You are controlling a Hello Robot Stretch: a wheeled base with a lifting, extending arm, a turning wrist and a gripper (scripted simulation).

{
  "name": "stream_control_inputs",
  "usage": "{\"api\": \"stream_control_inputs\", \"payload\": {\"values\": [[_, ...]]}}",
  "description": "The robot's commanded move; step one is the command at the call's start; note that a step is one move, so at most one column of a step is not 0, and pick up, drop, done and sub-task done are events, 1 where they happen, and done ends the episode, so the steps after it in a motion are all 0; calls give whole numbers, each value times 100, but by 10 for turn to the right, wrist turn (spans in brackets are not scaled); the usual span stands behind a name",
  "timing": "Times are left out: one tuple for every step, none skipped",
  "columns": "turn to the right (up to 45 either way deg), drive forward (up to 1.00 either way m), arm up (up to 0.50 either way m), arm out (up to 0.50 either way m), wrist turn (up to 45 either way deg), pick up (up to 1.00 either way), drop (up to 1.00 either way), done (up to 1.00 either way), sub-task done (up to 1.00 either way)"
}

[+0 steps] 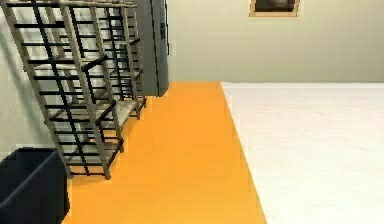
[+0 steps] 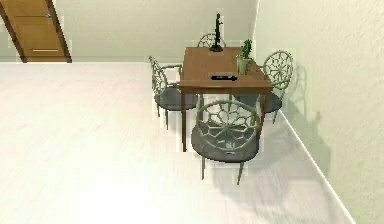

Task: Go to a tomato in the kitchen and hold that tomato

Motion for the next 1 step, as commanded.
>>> {"api": "stream_control_inputs", "payload": {"values": [[0,5,0,0,0,0,0,0,0]]}}
